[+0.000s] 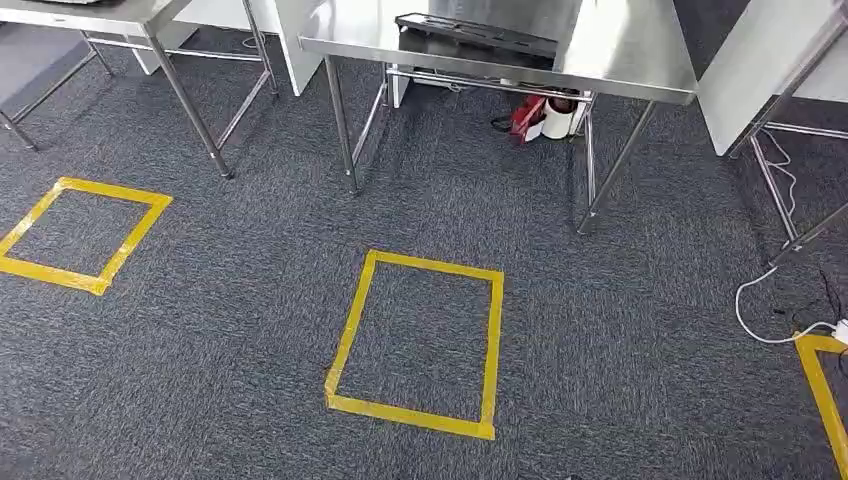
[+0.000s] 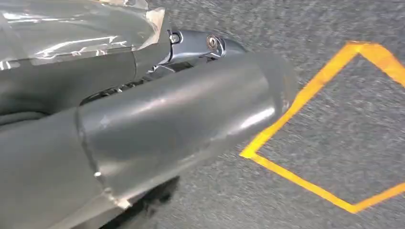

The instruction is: Take the parts from the cabinet and place them on the table.

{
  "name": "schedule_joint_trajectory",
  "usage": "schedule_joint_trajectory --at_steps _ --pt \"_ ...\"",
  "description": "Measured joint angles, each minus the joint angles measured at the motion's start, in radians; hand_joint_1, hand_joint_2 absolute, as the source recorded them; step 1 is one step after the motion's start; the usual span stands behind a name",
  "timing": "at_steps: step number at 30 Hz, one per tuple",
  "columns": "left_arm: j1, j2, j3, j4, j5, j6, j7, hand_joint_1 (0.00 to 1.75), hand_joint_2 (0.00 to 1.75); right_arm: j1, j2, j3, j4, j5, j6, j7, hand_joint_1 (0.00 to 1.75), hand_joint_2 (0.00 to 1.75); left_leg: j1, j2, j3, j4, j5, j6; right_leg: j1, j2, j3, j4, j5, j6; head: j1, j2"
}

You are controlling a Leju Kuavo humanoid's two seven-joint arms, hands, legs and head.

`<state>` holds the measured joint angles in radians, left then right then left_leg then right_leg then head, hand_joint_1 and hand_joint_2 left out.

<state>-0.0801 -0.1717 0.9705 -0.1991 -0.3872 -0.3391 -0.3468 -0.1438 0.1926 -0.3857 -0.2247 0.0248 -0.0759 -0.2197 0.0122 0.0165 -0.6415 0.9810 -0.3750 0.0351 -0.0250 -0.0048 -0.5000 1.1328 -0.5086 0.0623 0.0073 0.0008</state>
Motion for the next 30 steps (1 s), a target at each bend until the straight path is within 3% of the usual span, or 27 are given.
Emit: schedule_joint_trajectory --at_steps 1,2,5,6,8,9,10,11,12,13,15,16,17,19,20,23,28,30 --pt "0.000 0.000 0.000 0.000 0.000 0.001 0.000 0.00 0.00 -0.002 0.000 0.000 0.000 0.003 0.000 0.001 0.00 0.00 -0.004 -0.001 -0.012 0.005 0.008 -0.008 0.001 0.001 0.087 -0.110 -0.033 -0.009 0.002 0.000" --pt "-0.001 -0.001 0.000 0.000 -0.002 0.001 0.000 0.00 0.00 -0.003 -0.001 0.000 0.000 0.004 0.001 0.003 0.00 0.00 -0.006 -0.001 -0.017 0.010 0.016 -0.015 0.012 0.003 0.126 -0.201 -0.067 -0.019 -0.001 0.000" --pt "-0.003 0.000 -0.003 0.000 -0.011 0.006 -0.002 0.00 0.00 0.000 -0.002 0.000 0.000 0.003 0.003 0.004 0.00 0.00 0.001 0.002 -0.020 0.004 0.043 -0.035 0.017 0.001 0.103 -0.189 -0.065 -0.042 -0.003 0.000" --pt "-0.003 0.001 -0.006 0.000 -0.012 0.007 -0.002 0.00 0.00 0.001 -0.003 0.000 0.000 0.001 0.004 0.004 0.00 0.00 0.010 -0.001 -0.029 0.011 0.039 -0.040 -0.004 -0.001 0.099 -0.191 -0.052 -0.058 -0.003 0.000" --pt "-0.003 0.001 -0.008 0.000 -0.013 0.007 -0.002 0.00 0.00 0.000 -0.005 -0.001 0.000 0.000 0.008 0.005 0.00 0.00 0.011 -0.008 -0.053 0.095 -0.079 -0.047 0.003 -0.005 0.083 -0.190 -0.034 -0.083 -0.006 0.000" --pt "-0.003 0.000 -0.010 0.000 -0.015 0.006 -0.002 0.00 0.00 0.001 -0.005 -0.001 0.000 -0.002 0.010 0.005 0.00 0.00 0.011 -0.011 -0.071 0.161 -0.127 -0.052 0.005 -0.006 0.076 -0.190 -0.028 -0.085 -0.006 0.000" --pt "-0.003 0.000 -0.012 0.000 -0.019 0.005 -0.001 0.00 0.00 0.002 -0.005 -0.001 0.000 -0.003 0.012 0.004 0.00 0.00 0.012 -0.014 -0.096 0.259 -0.172 -0.058 0.007 -0.008 0.065 -0.189 -0.019 -0.085 -0.006 0.000" --pt "-0.003 0.000 -0.013 0.000 -0.019 0.005 0.000 0.00 0.00 0.004 -0.006 -0.002 0.000 -0.004 0.013 0.004 0.00 0.00 0.013 -0.014 -0.103 0.313 -0.177 -0.062 0.009 -0.009 0.058 -0.188 -0.013 -0.083 -0.006 0.000" --pt "-0.003 0.001 -0.015 0.000 -0.019 0.005 0.002 0.00 0.00 0.006 -0.008 -0.002 0.000 -0.004 0.013 0.003 0.00 0.00 0.015 -0.014 -0.090 0.320 -0.163 -0.063 0.009 -0.009 0.050 -0.186 -0.010 -0.079 -0.006 0.000" --pt "-0.003 0.001 -0.016 0.000 -0.019 0.005 0.002 0.00 0.00 0.008 -0.010 -0.003 0.000 -0.005 0.013 0.003 0.00 0.00 0.018 -0.014 -0.050 0.277 -0.139 -0.064 0.008 -0.010 0.044 -0.182 -0.006 -0.077 -0.006 0.000" --pt "-0.005 0.002 -0.017 0.000 -0.019 0.005 0.002 0.00 0.00 0.010 -0.011 -0.005 0.000 -0.008 0.013 0.002 0.00 0.00 0.025 -0.013 0.076 0.099 -0.093 -0.063 0.005 -0.009 0.040 -0.171 -0.005 -0.075 -0.006 0.000" --pt "-0.009 0.001 -0.018 0.000 -0.019 0.005 0.002 0.00 0.00 0.010 -0.011 -0.005 0.000 -0.008 0.013 0.000 0.00 0.00 0.025 -0.016 0.119 0.032 -0.114 -0.063 0.009 -0.009 0.032 -0.165 -0.007 -0.069 -0.007 0.000" --pt "-0.009 0.000 -0.019 0.000 -0.019 0.005 0.003 0.00 0.00 0.009 -0.013 -0.006 0.000 -0.010 0.013 -0.002 0.00 0.00 0.018 -0.022 0.118 0.033 -0.104 -0.050 0.013 -0.009 0.022 -0.159 -0.003 -0.061 -0.006 0.000" --pt "-0.009 0.000 -0.020 0.001 -0.020 0.005 0.004 0.00 0.00 0.009 -0.014 -0.007 0.001 -0.010 0.013 -0.005 0.00 0.00 0.012 -0.020 0.110 0.025 -0.109 -0.040 0.020 -0.009 0.019 -0.159 0.002 -0.049 -0.006 0.000" --pt "-0.010 -0.003 -0.021 0.001 -0.020 0.005 0.005 0.00 0.00 0.009 -0.015 -0.007 0.001 -0.010 0.013 -0.006 0.00 0.00 0.014 -0.018 0.106 0.020 -0.105 -0.037 0.027 -0.008 0.012 -0.153 -0.004 -0.057 0.001 0.000" --pt "-0.009 -0.003 -0.021 0.001 -0.021 0.005 0.006 0.00 0.00 0.012 -0.017 -0.008 0.001 -0.010 0.014 -0.007 0.00 0.00 -0.002 -0.019 0.101 0.020 -0.101 -0.026 0.018 -0.007 0.005 -0.157 0.004 -0.048 0.000 0.000" --pt "-0.010 -0.003 -0.022 0.001 -0.021 0.005 0.012 0.00 0.00 0.013 -0.021 -0.008 0.002 -0.006 0.015 -0.006 0.00 0.00 -0.010 -0.018 0.091 0.020 -0.093 -0.013 0.010 -0.007 -0.004 -0.161 0.015 -0.031 0.000 0.000" --pt "-0.009 -0.003 -0.022 0.001 -0.021 0.005 0.012 0.00 0.00 0.014 -0.022 -0.008 0.002 0.002 0.015 -0.006 0.00 0.00 -0.018 -0.019 0.086 0.027 -0.093 -0.006 0.001 -0.007 -0.007 -0.166 0.023 -0.017 -0.001 0.000"
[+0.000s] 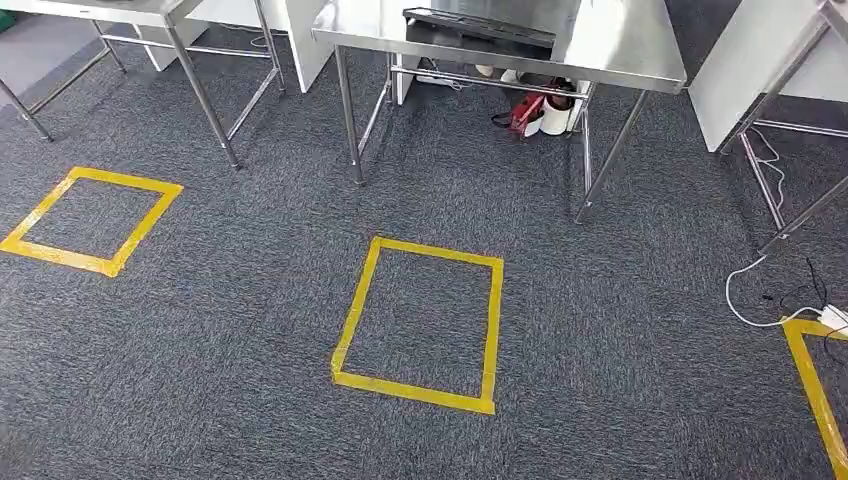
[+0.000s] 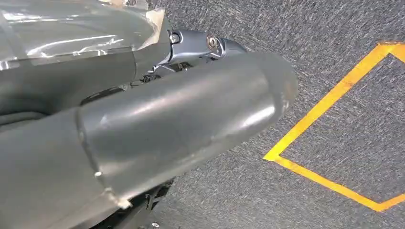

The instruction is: Take the parts from the cabinet and place them on the table.

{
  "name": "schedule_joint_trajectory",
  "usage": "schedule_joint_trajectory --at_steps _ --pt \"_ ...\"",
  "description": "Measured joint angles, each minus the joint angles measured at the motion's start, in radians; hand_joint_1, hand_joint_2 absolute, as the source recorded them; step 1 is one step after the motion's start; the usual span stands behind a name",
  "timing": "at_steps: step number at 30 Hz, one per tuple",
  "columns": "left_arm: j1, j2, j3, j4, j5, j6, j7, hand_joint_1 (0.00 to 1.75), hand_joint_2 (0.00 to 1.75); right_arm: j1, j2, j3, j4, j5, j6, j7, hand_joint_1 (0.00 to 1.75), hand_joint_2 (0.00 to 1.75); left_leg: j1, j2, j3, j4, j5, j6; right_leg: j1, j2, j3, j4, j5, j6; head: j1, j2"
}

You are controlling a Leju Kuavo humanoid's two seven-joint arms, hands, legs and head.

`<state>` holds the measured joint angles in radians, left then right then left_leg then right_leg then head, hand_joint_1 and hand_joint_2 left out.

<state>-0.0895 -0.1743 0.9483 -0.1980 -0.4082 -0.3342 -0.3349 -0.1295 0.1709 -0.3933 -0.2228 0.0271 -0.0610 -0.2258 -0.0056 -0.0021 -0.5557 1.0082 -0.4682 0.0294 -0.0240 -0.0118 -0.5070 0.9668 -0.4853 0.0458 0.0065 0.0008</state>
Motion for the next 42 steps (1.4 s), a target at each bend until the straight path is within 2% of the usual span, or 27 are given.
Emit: schedule_joint_trajectory --at_steps 4,6,9,10,11,12,14,15,16,17,19,20,22,24,25,26,27,29,30,31,35,36,37,38,40,41,42 --pt "0.000 0.000 0.000 0.000 0.000 0.000 0.000 0.00 0.00 0.000 0.000 0.000 0.000 0.009 0.000 0.000 0.00 0.00 -0.002 -0.002 -0.009 -0.002 0.007 0.013 -0.003 -0.003 0.004 -0.002 0.007 0.011 0.000 0.000" --pt "0.000 -0.001 0.000 0.000 0.000 -0.002 0.000 0.00 0.00 0.000 -0.002 0.001 0.000 0.017 0.000 0.001 0.00 0.00 0.010 -0.002 -0.007 -0.018 0.022 0.029 -0.004 -0.001 -0.013 0.031 -0.018 0.009 0.002 0.000" --pt "0.000 0.000 0.000 0.000 0.000 -0.002 -0.001 0.00 0.00 0.001 -0.003 0.002 0.001 0.021 0.000 0.003 0.00 0.00 0.012 -0.009 -0.021 -0.018 0.029 0.035 -0.004 0.003 -0.120 0.265 -0.135 -0.009 0.006 0.000" --pt "0.001 0.000 0.000 0.000 0.000 -0.002 -0.001 0.00 0.00 0.003 -0.003 0.002 0.001 0.021 0.000 0.003 0.00 0.00 0.012 -0.014 -0.025 -0.018 0.032 0.032 -0.002 0.006 -0.144 0.324 -0.152 -0.006 0.008 0.000" --pt "0.001 0.000 0.000 0.000 0.000 -0.002 -0.001 0.00 0.00 0.005 -0.004 0.002 0.001 0.021 0.000 0.004 0.00 0.00 0.012 -0.021 -0.028 -0.017 0.035 0.029 -0.002 0.007 -0.147 0.334 -0.150 0.000 0.006 0.000" --pt "0.001 0.000 0.000 0.001 0.000 -0.002 -0.001 0.00 0.00 0.006 -0.005 0.002 0.002 0.021 0.000 0.006 0.00 0.00 0.012 -0.028 -0.030 -0.017 0.037 0.026 -0.003 0.007 -0.125 0.297 -0.131 0.007 0.007 0.000" --pt "0.001 -0.002 0.000 0.003 0.000 -0.002 -0.001 0.00 0.00 0.005 -0.008 0.002 0.002 0.021 0.000 0.006 0.00 0.00 0.014 -0.049 -0.031 -0.016 0.044 0.015 -0.006 0.020 -0.018 0.104 -0.059 0.021 0.007 0.000" --pt "0.000 -0.002 0.000 0.003 0.000 -0.002 -0.001 0.00 0.00 0.005 -0.009 0.002 0.002 0.021 0.000 0.006 0.00 0.00 0.015 -0.056 -0.033 -0.014 0.047 0.009 -0.012 0.061 0.027 0.017 -0.040 0.021 0.008 0.000" --pt "0.000 -0.002 0.000 0.003 0.000 -0.002 -0.001 0.00 0.00 0.004 -0.010 0.002 0.002 0.021 0.000 0.006 0.00 0.00 0.006 -0.064 -0.035 -0.011 0.047 0.001 0.001 0.062 0.020 0.013 -0.037 0.009 0.008 0.000" --pt "0.000 -0.001 0.000 0.003 0.000 -0.002 -0.002 0.00 0.00 0.005 -0.009 0.002 0.002 0.021 0.000 0.006 0.00 0.00 0.008 -0.072 -0.037 -0.011 0.050 -0.005 0.001 0.051 0.018 0.017 -0.033 -0.003 0.005 0.000" --pt "0.003 -0.001 0.000 0.003 0.000 -0.002 -0.002 0.00 0.00 0.005 -0.009 0.004 0.002 0.023 0.000 0.009 0.00 0.00 0.013 -0.080 -0.040 -0.014 0.054 -0.015 0.009 0.041 0.017 0.020 -0.031 -0.017 0.005 0.000" --pt "0.004 -0.001 0.000 0.003 0.000 -0.002 -0.002 0.00 0.00 0.004 -0.008 0.006 0.002 0.024 0.000 0.009 0.00 0.00 0.017 -0.082 -0.045 -0.011 0.055 -0.022 -0.004 0.029 0.019 0.017 -0.024 -0.029 0.005 0.000" --pt "0.004 0.000 0.000 0.003 0.000 -0.002 -0.003 0.00 0.00 0.003 -0.009 0.008 0.002 0.026 0.003 0.009 0.00 0.00 0.019 -0.025 -0.071 0.055 -0.005 -0.026 -0.003 0.012 0.018 0.016 -0.017 -0.045 -0.001 0.000" --pt "0.002 -0.001 0.000 0.003 -0.002 -0.002 -0.004 0.00 0.00 0.007 -0.009 0.008 0.003 0.026 0.006 0.010 0.00 0.00 0.020 -0.009 -0.140 0.214 -0.093 -0.034 0.004 -0.011 0.013 0.016 -0.015 -0.054 -0.003 0.000" --pt "0.003 -0.002 0.000 0.003 -0.002 -0.002 -0.004 0.00 0.00 0.010 -0.010 0.008 0.003 0.026 0.006 0.011 0.00 0.00 0.020 -0.006 -0.168 0.284 -0.119 -0.037 0.007 -0.023 0.009 0.017 -0.013 -0.056 -0.003 0.000" --pt "0.004 -0.002 0.000 0.003 -0.003 -0.002 -0.004 0.00 0.00 0.011 -0.010 0.008 0.003 0.026 0.007 0.013 0.00 0.00 0.022 -0.004 -0.176 0.310 -0.120 -0.039 0.009 -0.033 0.007 0.017 -0.013 -0.057 -0.003 0.000" --pt "0.005 -0.001 0.000 0.003 -0.005 -0.002 -0.004 0.00 0.00 0.011 -0.010 0.008 0.003 0.025 0.008 0.013 0.00 0.00 0.023 0.000 -0.159 0.283 -0.098 -0.039 0.009 -0.044 0.006 0.018 -0.013 -0.056 -0.003 0.000" --pt "0.004 0.000 -0.001 0.003 -0.010 -0.002 -0.002 0.00 0.00 0.010 -0.010 0.008 0.003 0.020 0.009 0.013 0.00 0.00 0.025 0.020 -0.070 0.130 -0.023 -0.036 0.009 -0.061 0.009 0.018 -0.014 -0.056 -0.003 0.000" --pt "0.002 0.000 -0.002 0.003 -0.012 -0.002 0.001 0.00 0.00 0.010 -0.010 0.008 0.003 0.018 0.009 0.014 0.00 0.00 0.025 0.063 -0.015 0.035 0.008 -0.030 0.011 -0.070 0.012 0.018 -0.016 -0.052 -0.003 0.000" --pt "-0.002 0.000 -0.003 0.003 -0.013 -0.003 0.003 0.00 0.00 0.011 -0.011 0.008 0.003 0.017 0.009 0.014 0.00 0.00 0.015 0.094 -0.002 0.003 -0.004 -0.031 0.022 -0.076 0.010 0.020 -0.019 -0.047 -0.005 0.000" --pt "-0.005 -0.001 -0.005 0.003 -0.024 -0.005 0.009 0.00 0.00 0.010 -0.011 0.007 0.004 0.011 0.009 0.015 0.00 0.00 0.006 0.044 -0.015 -0.004 0.005 -0.004 0.029 -0.114 0.012 0.017 -0.021 -0.029 0.002 0.000" --pt "-0.005 -0.002 -0.008 0.004 -0.027 -0.005 0.011 0.00 0.00 0.010 -0.013 0.007 0.004 0.009 0.009 0.015 0.00 0.00 0.015 0.035 -0.010 -0.012 0.014 0.008 0.024 -0.092 0.002 0.031 -0.033 -0.021 0.001 0.000" --pt "-0.007 -0.002 -0.011 0.004 -0.030 -0.003 0.012 0.00 0.00 0.013 -0.013 0.007 0.005 0.008 0.009 0.015 0.00 0.00 0.016 0.026 -0.013 -0.013 0.018 0.015 0.021 -0.045 -0.012 0.071 -0.059 -0.024 0.006 0.000" --pt "-0.012 -0.002 -0.014 0.003 -0.030 -0.003 0.013 0.00 0.00 0.017 -0.013 0.007 0.005 0.007 0.009 0.015 0.00 0.00 0.015 0.014 -0.017 -0.013 0.021 0.019 0.020 -0.018 -0.046 0.144 -0.097 -0.031 0.007 0.000" --pt "-0.016 -0.002 -0.019 0.004 -0.031 -0.002 0.015 0.00 0.00 0.026 -0.015 0.007 0.008 0.006 0.009 0.016 0.00 0.00 0.015 -0.013 -0.023 -0.013 0.023 0.023 0.017 0.002 -0.120 0.296 -0.155 -0.036 0.008 0.000" --pt "-0.014 -0.002 -0.019 0.004 -0.032 -0.002 0.018 0.00 0.00 0.030 -0.016 0.007 0.009 0.006 0.008 0.016 0.00 0.00 0.014 -0.027 -0.023 -0.012 0.025 0.023 0.017 0.006 -0.142 0.342 -0.162 -0.030 0.008 0.000" --pt "-0.012 -0.002 -0.019 0.004 -0.032 0.000 0.019 0.00 0.00 0.033 -0.018 0.007 0.010 0.006 0.005 0.016 0.00 0.00 0.014 -0.041 -0.023 -0.012 0.025 0.023 0.015 0.008 -0.138 0.332 -0.148 -0.023 0.007 0.000"
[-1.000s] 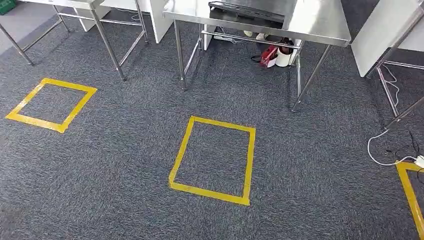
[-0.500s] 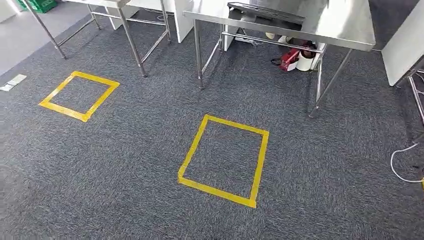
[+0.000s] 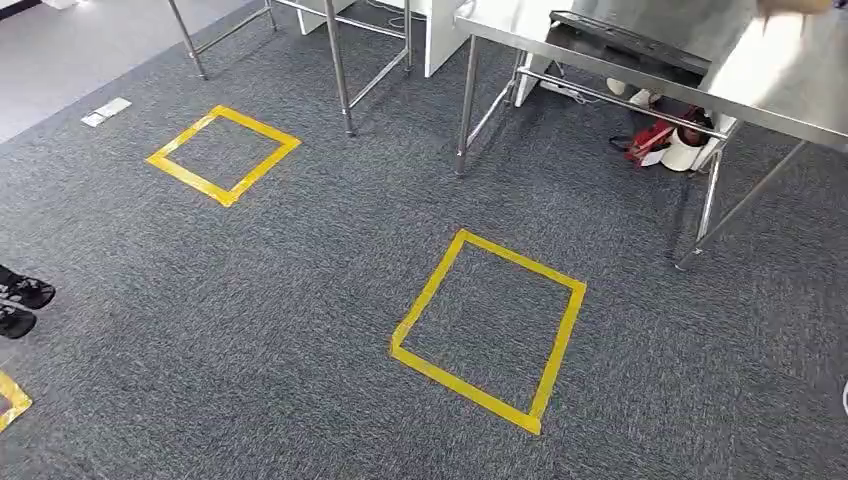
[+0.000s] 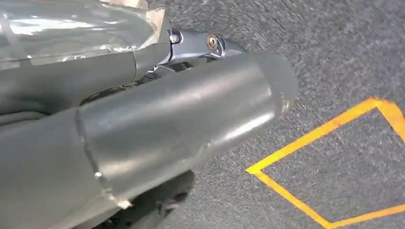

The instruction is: Take the parts from the cabinet and place them on the table.

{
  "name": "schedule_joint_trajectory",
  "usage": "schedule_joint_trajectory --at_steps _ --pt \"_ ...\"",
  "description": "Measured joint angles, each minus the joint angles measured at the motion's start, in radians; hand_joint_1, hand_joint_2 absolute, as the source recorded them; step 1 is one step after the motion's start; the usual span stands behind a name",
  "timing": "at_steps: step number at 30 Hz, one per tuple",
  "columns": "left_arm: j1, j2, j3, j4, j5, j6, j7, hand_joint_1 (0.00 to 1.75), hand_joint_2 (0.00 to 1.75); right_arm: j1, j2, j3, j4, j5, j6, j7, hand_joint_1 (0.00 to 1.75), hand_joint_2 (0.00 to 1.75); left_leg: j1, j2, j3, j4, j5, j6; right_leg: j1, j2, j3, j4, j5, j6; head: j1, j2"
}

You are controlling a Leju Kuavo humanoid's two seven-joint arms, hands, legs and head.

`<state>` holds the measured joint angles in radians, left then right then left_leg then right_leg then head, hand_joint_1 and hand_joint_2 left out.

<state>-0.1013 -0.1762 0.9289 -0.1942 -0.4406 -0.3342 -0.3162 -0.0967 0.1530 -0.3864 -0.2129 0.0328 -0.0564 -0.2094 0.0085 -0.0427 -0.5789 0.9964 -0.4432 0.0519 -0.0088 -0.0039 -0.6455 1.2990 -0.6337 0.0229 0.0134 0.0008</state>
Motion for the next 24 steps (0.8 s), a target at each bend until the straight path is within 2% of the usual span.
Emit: schedule_joint_trajectory --at_steps 1,2,3,4,5,7,8,9,10,11,13,14,15,16,17,18,19,20,22,23,24 --pt "0.001 0.000 -0.001 0.000 0.000 0.001 0.000 0.00 0.00 0.000 0.000 0.000 0.000 0.001 -0.007 0.000 0.00 0.00 0.000 -0.014 0.000 0.001 0.001 -0.002 -0.002 0.002 0.025 -0.056 0.030 0.010 0.002 0.000" --pt "0.001 0.000 -0.002 0.000 0.000 0.001 0.001 0.00 0.00 0.000 -0.001 0.000 0.000 0.007 -0.011 0.000 0.00 0.00 0.000 -0.027 0.001 0.001 0.003 -0.004 -0.004 0.008 0.063 -0.138 0.068 0.019 0.001 0.000" --pt "0.000 -0.001 -0.003 0.000 -0.001 0.001 0.001 0.00 0.00 -0.001 -0.002 0.000 0.000 0.013 -0.015 0.000 0.00 0.00 0.001 -0.038 0.001 0.002 0.004 -0.007 -0.009 0.031 0.106 -0.232 0.104 0.024 0.002 0.000" --pt "0.000 -0.001 -0.003 0.000 -0.002 0.002 0.001 0.00 0.00 0.000 -0.003 0.001 0.001 0.022 -0.022 0.000 0.00 0.00 -0.001 -0.047 -0.001 0.003 0.006 -0.011 -0.014 0.075 0.130 -0.290 0.119 0.023 0.003 0.000" --pt "-0.003 -0.001 -0.003 0.000 -0.002 0.004 0.001 0.00 0.00 0.000 -0.003 0.003 0.002 0.033 -0.032 0.000 0.00 0.00 -0.008 -0.059 -0.005 0.010 0.003 -0.019 -0.011 0.071 0.126 -0.306 0.128 0.010 0.000 0.000" --pt "0.000 0.000 -0.003 0.000 -0.002 0.005 0.001 0.00 0.00 -0.002 -0.003 0.011 0.002 0.040 -0.040 0.000 0.00 0.00 -0.006 -0.073 -0.011 0.007 0.004 -0.026 -0.007 0.057 0.127 -0.303 0.127 0.005 -0.002 0.000" --pt "0.003 0.000 -0.003 0.000 -0.001 0.006 0.001 0.00 0.00 -0.003 -0.003 0.013 0.002 0.041 -0.041 0.000 0.00 0.00 -0.003 -0.082 -0.014 0.008 0.007 -0.031 -0.007 0.047 0.138 -0.302 0.129 0.000 -0.002 0.000" --pt "0.005 0.000 -0.003 0.000 -0.002 0.007 0.001 0.00 0.00 -0.004 -0.002 0.014 0.002 0.042 -0.041 0.000 0.00 0.00 0.002 -0.064 -0.018 0.019 0.003 -0.036 -0.021 0.035 0.139 -0.307 0.136 -0.010 -0.003 0.000" --pt "0.005 0.001 -0.003 0.000 -0.001 0.008 0.001 0.00 0.00 -0.005 -0.002 0.016 0.002 0.042 -0.041 0.001 0.00 0.00 -0.002 -0.012 -0.030 0.049 -0.023 -0.040 -0.018 0.025 0.138 -0.307 0.138 -0.020 -0.004 0.000" --pt "0.002 0.001 -0.003 0.000 -0.001 0.008 0.001 0.00 0.00 -0.004 -0.002 0.017 0.002 0.042 -0.041 0.001 0.00 0.00 -0.001 0.015 -0.056 0.108 -0.065 -0.043 -0.015 0.014 0.139 -0.307 0.137 -0.028 -0.011 0.000" --pt "0.000 0.000 -0.003 0.000 -0.001 0.008 0.000 0.00 0.00 0.000 -0.002 0.017 0.002 0.042 -0.042 0.003 0.00 0.00 0.003 0.032 -0.131 0.266 -0.142 -0.050 -0.010 -0.016 0.138 -0.307 0.135 -0.033 -0.011 0.000" --pt "0.001 0.000 -0.003 0.000 -0.001 0.008 0.001 0.00 0.00 0.000 -0.002 0.017 0.002 0.042 -0.042 0.003 0.00 0.00 0.005 0.036 -0.158 0.323 -0.160 -0.053 -0.009 -0.028 0.137 -0.306 0.135 -0.033 -0.011 0.000" --pt "0.002 0.000 -0.003 0.000 -0.001 0.008 0.001 0.00 0.00 0.000 -0.002 0.017 0.002 0.042 -0.042 0.003 0.00 0.00 0.008 0.039 -0.164 0.334 -0.152 -0.054 -0.009 -0.040 0.137 -0.306 0.135 -0.034 -0.011 0.000" --pt "0.003 0.000 -0.003 0.000 0.000 0.008 0.001 0.00 0.00 -0.001 -0.001 0.018 0.002 0.042 -0.042 0.003 0.00 0.00 0.012 0.042 -0.144 0.295 -0.122 -0.056 -0.010 -0.050 0.137 -0.306 0.134 -0.033 -0.012 0.000" --pt "0.003 0.001 -0.003 0.000 0.000 0.008 0.001 0.00 0.00 -0.002 0.000 0.018 0.002 0.042 -0.042 0.004 0.00 0.00 0.015 0.049 -0.104 0.220 -0.083 -0.057 -0.011 -0.059 0.139 -0.306 0.132 -0.031 -0.011 0.000" --pt "0.002 0.002 -0.003 0.000 0.000 0.008 0.000 0.00 0.00 -0.002 0.001 0.018 0.002 0.042 -0.042 0.004 0.00 0.00 0.018 0.071 -0.050 0.123 -0.042 -0.059 -0.012 -0.069 0.143 -0.306 0.128 -0.027 -0.012 0.000" --pt "0.001 0.002 -0.003 0.000 0.000 0.008 0.000 0.00 0.00 -0.002 0.001 0.018 0.002 0.042 -0.042 0.004 0.00 0.00 0.019 0.112 -0.006 0.048 -0.021 -0.060 -0.007 -0.077 0.148 -0.304 0.124 -0.020 -0.012 0.000" --pt "-0.003 0.000 -0.003 0.000 0.000 0.008 0.001 0.00 0.00 -0.003 0.000 0.018 0.002 0.043 -0.042 0.004 0.00 0.00 0.012 0.116 -0.002 0.033 -0.027 -0.054 0.004 -0.086 0.139 -0.300 0.117 -0.010 -0.014 0.000" --pt "-0.002 0.000 -0.003 0.000 0.000 0.008 0.000 0.00 0.00 -0.004 0.000 0.018 0.002 0.043 -0.042 0.004 0.00 0.00 0.006 0.094 -0.004 0.034 -0.029 -0.043 0.006 -0.101 0.143 -0.306 0.115 -0.003 -0.005 0.000" --pt "-0.001 0.000 -0.003 0.000 0.000 0.008 0.000 0.00 0.00 -0.006 0.000 0.018 0.002 0.043 -0.042 0.004 0.00 0.00 -0.001 0.084 -0.008 0.034 -0.029 -0.035 0.006 -0.109 0.157 -0.308 0.117 0.004 -0.005 0.000" --pt "0.000 0.000 -0.003 0.000 0.000 0.008 0.000 0.00 0.00 -0.007 0.001 0.018 0.002 0.043 -0.042 0.004 0.00 0.00 -0.002 0.071 -0.006 0.028 -0.022 -0.024 0.006 -0.113 0.157 -0.306 0.113 0.013 -0.007 0.000"
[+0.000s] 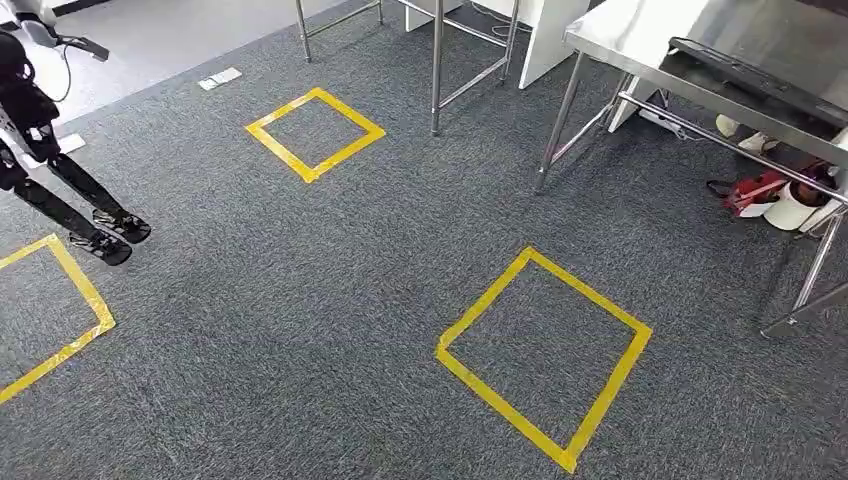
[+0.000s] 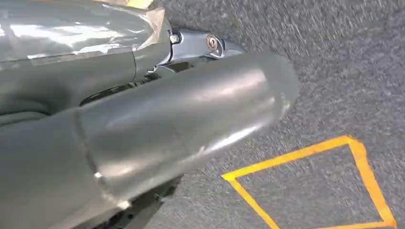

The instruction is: Take the parts from the cabinet and place them on the table.

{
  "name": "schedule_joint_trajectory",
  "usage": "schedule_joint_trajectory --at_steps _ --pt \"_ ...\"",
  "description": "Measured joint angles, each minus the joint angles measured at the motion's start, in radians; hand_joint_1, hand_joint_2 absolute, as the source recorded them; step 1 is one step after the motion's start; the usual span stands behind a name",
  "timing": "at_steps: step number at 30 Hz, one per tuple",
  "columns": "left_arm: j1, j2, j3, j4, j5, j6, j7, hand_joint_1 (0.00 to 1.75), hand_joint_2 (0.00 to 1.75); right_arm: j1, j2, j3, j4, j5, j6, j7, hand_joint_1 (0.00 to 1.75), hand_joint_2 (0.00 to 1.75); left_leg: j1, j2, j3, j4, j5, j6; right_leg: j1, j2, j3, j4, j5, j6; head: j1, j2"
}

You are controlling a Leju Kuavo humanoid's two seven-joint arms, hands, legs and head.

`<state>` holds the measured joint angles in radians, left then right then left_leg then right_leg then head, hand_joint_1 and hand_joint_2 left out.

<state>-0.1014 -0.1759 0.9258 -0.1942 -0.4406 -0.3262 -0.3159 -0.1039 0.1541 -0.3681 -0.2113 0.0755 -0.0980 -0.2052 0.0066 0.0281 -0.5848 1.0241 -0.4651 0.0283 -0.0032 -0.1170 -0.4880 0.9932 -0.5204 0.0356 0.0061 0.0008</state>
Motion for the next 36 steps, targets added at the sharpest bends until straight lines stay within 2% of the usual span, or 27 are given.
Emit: schedule_joint_trajectory --at_steps 1,2,5,6,7,9,10,11,12,14,15,16,17,18,20,21,22,24,25,26,27,28,30,31,33,35,36 --pt "0.001 -0.001 0.000 0.000 0.000 0.000 0.000 0.00 0.00 -0.001 0.000 0.000 0.000 0.002 0.000 0.000 0.00 0.00 0.004 -0.008 0.002 -0.004 0.006 0.009 -0.008 0.040 -0.010 0.017 -0.013 0.004 0.002 0.000" --pt "0.000 0.000 0.000 0.000 0.000 0.000 0.000 0.00 0.00 0.000 0.000 0.000 0.000 0.004 -0.001 0.000 0.00 0.00 0.004 -0.016 -0.001 -0.004 0.009 0.018 -0.011 0.081 -0.032 0.068 -0.046 -0.003 0.004 0.000" --pt "-0.004 0.000 0.000 0.000 0.000 0.001 0.000 0.00 0.00 0.008 0.002 0.001 0.001 0.006 -0.003 0.002 0.00 0.00 0.000 -0.055 -0.007 -0.004 0.011 0.025 -0.009 0.110 -0.146 0.298 -0.135 -0.013 0.007 0.000" --pt "-0.002 0.000 0.000 0.000 0.000 0.001 0.000 0.00 0.00 0.009 0.002 0.001 0.001 0.006 -0.004 0.002 0.00 0.00 -0.004 -0.069 -0.007 -0.004 0.012 0.026 -0.008 0.113 -0.165 0.330 -0.136 -0.008 0.006 0.000" --pt "0.001 0.000 0.000 0.000 0.000 0.001 0.000 0.00 0.00 0.009 0.002 0.001 0.001 0.006 -0.004 0.003 0.00 0.00 -0.006 -0.082 -0.007 -0.004 0.013 0.026 -0.008 0.114 -0.159 0.311 -0.119 -0.003 0.006 0.000" --pt "0.002 0.000 0.000 0.000 0.000 0.001 0.000 0.00 0.00 0.008 0.001 0.001 0.001 0.005 -0.004 0.003 0.00 0.00 -0.008 -0.111 -0.004 -0.004 0.014 0.025 -0.006 0.132 -0.088 0.147 -0.039 0.006 0.006 0.000" --pt "0.002 -0.001 0.000 0.000 0.000 0.000 0.000 0.00 0.00 0.008 0.000 0.001 0.001 0.004 -0.005 0.003 0.00 0.00 -0.006 -0.122 -0.004 -0.004 0.015 0.023 -0.006 0.168 -0.051 0.063 -0.006 0.005 0.007 0.000" --pt "0.001 -0.004 0.000 0.001 0.000 0.000 0.000 0.00 0.00 0.009 -0.002 0.001 0.002 0.002 -0.006 0.005 0.00 0.00 -0.008 -0.131 -0.007 -0.001 0.016 0.020 -0.005 0.218 -0.036 0.013 0.008 -0.002 0.007 0.000" --pt "0.000 -0.004 0.000 0.001 -0.001 0.000 0.000 0.00 0.00 0.009 -0.001 0.001 0.002 0.001 -0.006 0.006 0.00 0.00 -0.011 -0.143 -0.008 -0.001 0.016 0.016 -0.002 0.198 -0.039 0.010 0.013 -0.011 0.005 0.000" --pt "0.002 -0.008 -0.002 0.001 -0.009 -0.002 0.000 0.00 0.00 0.010 -0.001 0.001 0.002 -0.001 -0.008 0.007 0.00 0.00 -0.007 -0.161 -0.011 -0.006 0.022 0.003 0.007 0.180 -0.034 0.012 0.014 -0.021 0.006 0.000" --pt "0.006 -0.007 -0.002 0.001 -0.009 -0.002 0.001 0.00 0.00 0.010 0.000 0.001 0.002 -0.003 -0.009 0.007 0.00 0.00 -0.008 -0.173 -0.017 -0.007 0.025 -0.004 0.003 0.169 -0.028 0.004 0.020 -0.028 0.006 0.000" --pt "0.007 -0.007 -0.003 0.001 -0.010 -0.002 0.001 0.00 0.00 0.010 0.000 0.001 0.002 -0.004 -0.009 0.006 0.00 0.00 -0.005 -0.141 -0.021 0.008 0.016 -0.003 -0.018 0.156 -0.022 -0.005 0.028 -0.038 0.003 0.000" --pt "0.007 -0.007 -0.005 0.001 -0.010 -0.002 0.001 0.00 0.00 0.013 0.000 0.001 0.002 -0.005 -0.009 0.006 0.00 0.00 -0.010 -0.085 -0.036 0.038 -0.013 -0.008 -0.013 0.145 -0.021 -0.008 0.029 -0.045 0.004 0.000" --pt "0.005 -0.007 -0.005 0.001 -0.010 -0.002 0.001 0.00 0.00 0.017 0.000 0.001 0.003 -0.005 -0.009 0.005 0.00 0.00 -0.008 -0.057 -0.065 0.103 -0.056 -0.015 -0.010 0.131 -0.021 -0.008 0.029 -0.051 0.000 0.000" --pt "0.003 -0.007 -0.006 0.001 -0.010 -0.003 0.001 0.00 0.00 0.027 0.000 0.001 0.003 -0.007 -0.007 0.003 0.00 0.00 0.001 -0.041 -0.144 0.265 -0.129 -0.028 -0.007 0.096 -0.021 -0.008 0.027 -0.054 0.001 0.000" --pt "0.005 -0.008 -0.006 0.001 -0.010 -0.004 0.001 0.00 0.00 0.030 0.000 0.001 0.003 -0.007 -0.006 0.003 0.00 0.00 0.006 -0.038 -0.166 0.308 -0.136 -0.033 -0.007 0.083 -0.022 -0.008 0.026 -0.054 0.000 0.000" --pt "0.009 -0.008 -0.006 0.001 -0.010 -0.004 0.000 0.00 0.00 0.030 0.000 0.001 0.003 -0.007 -0.004 0.001 0.00 0.00 0.012 -0.033 -0.163 0.303 -0.120 -0.038 -0.007 0.072 -0.022 -0.008 0.026 -0.054 0.001 0.000" --pt "0.012 -0.007 -0.006 0.001 -0.008 0.002 -0.002 0.00 0.00 0.029 0.001 0.001 0.003 -0.003 -0.001 -0.002 0.00 0.00 0.024 -0.016 -0.092 0.170 -0.047 -0.048 -0.010 0.052 -0.019 -0.007 0.022 -0.049 0.000 0.000" --pt "0.012 -0.007 -0.006 0.001 -0.007 0.003 -0.004 0.00 0.00 0.029 0.002 0.001 0.003 0.000 -0.001 -0.002 0.00 0.00 0.027 0.017 -0.035 0.073 -0.011 -0.051 -0.011 0.043 -0.015 -0.005 0.018 -0.042 -0.001 0.000" --pt "0.010 -0.007 -0.006 0.001 -0.005 0.003 -0.006 0.00 0.00 0.029 0.002 0.001 0.003 0.000 -0.001 -0.002 0.00 0.00 0.027 0.070 0.000 0.017 -0.006 -0.053 -0.005 0.035 -0.012 -0.001 0.013 -0.035 -0.001 0.000" --pt "0.007 -0.008 -0.006 0.001 -0.003 0.005 -0.006 0.00 0.00 0.029 0.003 0.001 0.003 0.003 -0.001 -0.002 0.00 0.00 0.021 0.058 0.001 0.008 -0.005 -0.041 0.005 0.026 -0.022 0.006 0.003 -0.025 0.001 0.000" --pt "0.007 -0.008 -0.006 0.001 0.000 0.005 -0.010 0.00 0.00 0.028 0.003 0.001 0.003 0.005 -0.001 -0.002 0.00 0.00 0.017 0.045 -0.001 0.008 -0.008 -0.033 0.003 0.016 -0.016 0.002 0.002 -0.020 0.010 0.000" --pt "0.011 -0.006 -0.005 0.001 0.002 0.004 -0.014 0.00 0.00 0.025 0.006 0.002 0.003 0.006 -0.001 -0.001 0.00 0.00 0.006 0.021 -0.004 0.007 -0.007 -0.017 0.005 -0.007 -0.002 -0.001 0.000 -0.009 0.010 0.000" --pt "0.013 -0.006 -0.005 0.001 0.002 0.004 -0.015 0.00 0.00 0.023 0.008 0.003 0.003 0.007 -0.001 0.000 0.00 0.00 0.012 0.008 0.001 -0.002 0.003 -0.003 0.001 0.000 -0.006 0.008 -0.008 0.000 0.009 0.000" --pt "0.015 -0.005 -0.005 0.001 0.004 0.004 -0.017 0.00 0.00 0.021 0.013 0.005 0.003 0.008 -0.001 0.000 0.00 0.00 0.011 -0.009 -0.004 -0.003 0.008 0.010 -0.007 0.088 -0.045 0.094 -0.063 -0.010 0.012 0.000" --pt "0.013 -0.005 -0.005 0.000 0.004 0.003 -0.017 0.00 0.00 0.025 0.014 0.006 0.005 0.008 -0.002 0.001 0.00 0.00 0.008 -0.037 -0.008 -0.003 0.010 0.014 -0.009 0.108 -0.125 0.259 -0.134 -0.019 0.012 0.000" --pt "0.015 -0.005 -0.005 0.001 0.004 0.003 -0.017 0.00 0.00 0.026 0.014 0.006 0.005 0.008 -0.002 0.002 0.00 0.00 0.006 -0.052 -0.008 -0.002 0.010 0.014 -0.008 0.112 -0.156 0.318 -0.147 -0.015 0.013 0.000"
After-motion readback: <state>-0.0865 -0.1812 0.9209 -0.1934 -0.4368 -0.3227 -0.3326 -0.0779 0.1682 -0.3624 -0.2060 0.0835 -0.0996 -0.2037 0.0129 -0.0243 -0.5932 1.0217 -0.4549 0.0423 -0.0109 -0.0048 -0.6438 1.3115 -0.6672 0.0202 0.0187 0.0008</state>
